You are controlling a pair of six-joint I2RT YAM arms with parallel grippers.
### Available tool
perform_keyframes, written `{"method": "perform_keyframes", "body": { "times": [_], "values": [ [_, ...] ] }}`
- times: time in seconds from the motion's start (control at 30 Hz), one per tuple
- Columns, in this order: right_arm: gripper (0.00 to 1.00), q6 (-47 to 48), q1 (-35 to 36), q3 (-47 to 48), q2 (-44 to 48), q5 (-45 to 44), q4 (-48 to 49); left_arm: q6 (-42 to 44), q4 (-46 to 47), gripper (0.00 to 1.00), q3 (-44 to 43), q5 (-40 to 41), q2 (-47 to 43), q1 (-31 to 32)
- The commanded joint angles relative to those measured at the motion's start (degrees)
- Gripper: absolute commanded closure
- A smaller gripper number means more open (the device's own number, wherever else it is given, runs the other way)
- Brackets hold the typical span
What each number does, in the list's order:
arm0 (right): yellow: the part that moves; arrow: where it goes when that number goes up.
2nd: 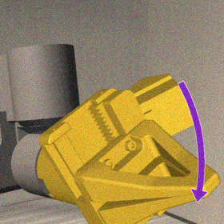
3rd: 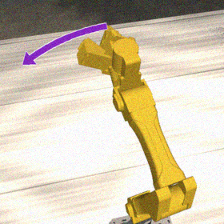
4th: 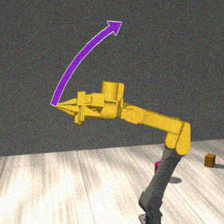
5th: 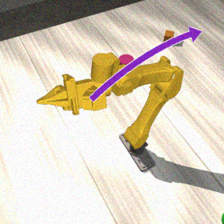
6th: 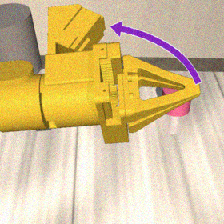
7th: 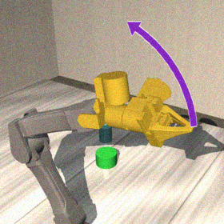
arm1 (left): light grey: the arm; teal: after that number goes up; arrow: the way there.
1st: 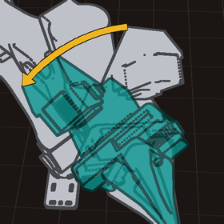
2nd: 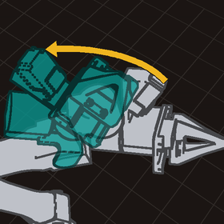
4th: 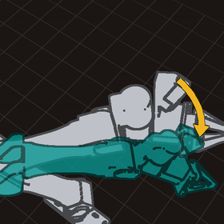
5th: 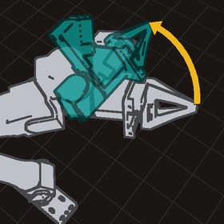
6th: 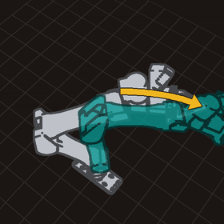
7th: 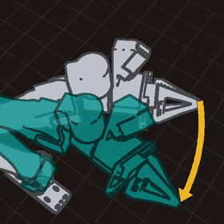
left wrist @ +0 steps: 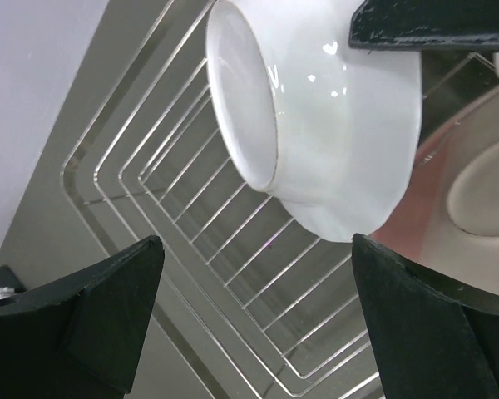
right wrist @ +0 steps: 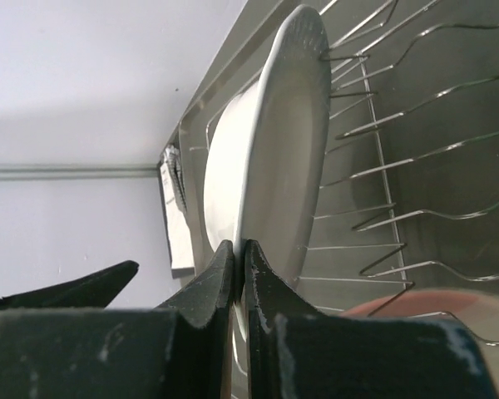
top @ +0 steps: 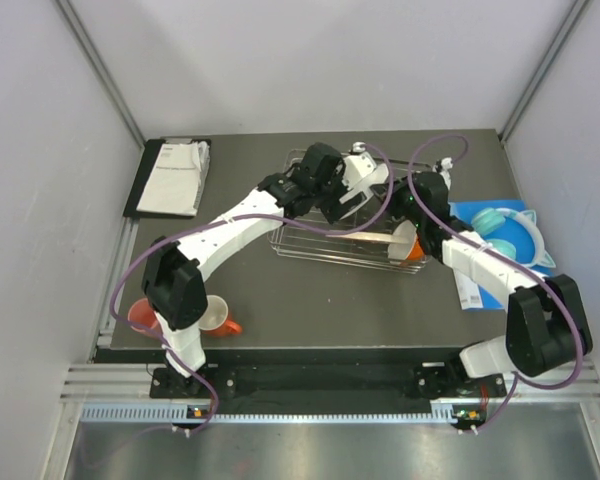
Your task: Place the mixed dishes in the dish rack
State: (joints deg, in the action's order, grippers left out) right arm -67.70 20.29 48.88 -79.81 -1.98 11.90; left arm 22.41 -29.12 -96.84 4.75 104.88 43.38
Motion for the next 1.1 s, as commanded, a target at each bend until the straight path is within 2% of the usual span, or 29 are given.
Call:
{"method": "perform_keyframes", "body": {
  "times": [0.0, 0.17, 0.33, 0.4, 0.57, 0.87, 1.07],
  "values": [
    [1.0, -3.1, 1.0, 10.2, 6.5, -7.8, 3.1, 1.8, 6.3, 0.01, 3.9, 7.0, -4.6, -0.8],
    [1.0, -4.6, 0.2, 12.4, 11.2, -12.8, -2.8, 2.9, 6.6, 0.01, 11.9, 6.9, -10.7, -7.6],
    [1.0, -10.1, 0.1, 12.6, 10.5, -14.9, -3.7, 3.7, 5.6, 0.01, 17.8, 7.0, -13.5, -12.7],
    [1.0, -12.9, 0.2, 12.6, 9.8, -16.1, -3.4, 4.3, 7.6, 0.01, 21.6, 7.8, -14.3, -13.2],
    [1.0, -16.7, -1.0, 13.1, 10.0, -17.9, -4.0, 2.2, 8.5, 0.01, 23.2, 8.3, -13.4, -13.5],
    [1.0, -17.5, -3.3, 12.1, 14.3, -20.2, -7.8, 0.6, 11.6, 0.01, 26.5, 8.9, -11.5, -13.6],
    [1.0, -18.3, -5.2, 11.1, 13.6, -20.6, -7.2, -0.6, 11.4, 0.01, 31.9, 8.6, -14.1, -13.5]
  ]
}}
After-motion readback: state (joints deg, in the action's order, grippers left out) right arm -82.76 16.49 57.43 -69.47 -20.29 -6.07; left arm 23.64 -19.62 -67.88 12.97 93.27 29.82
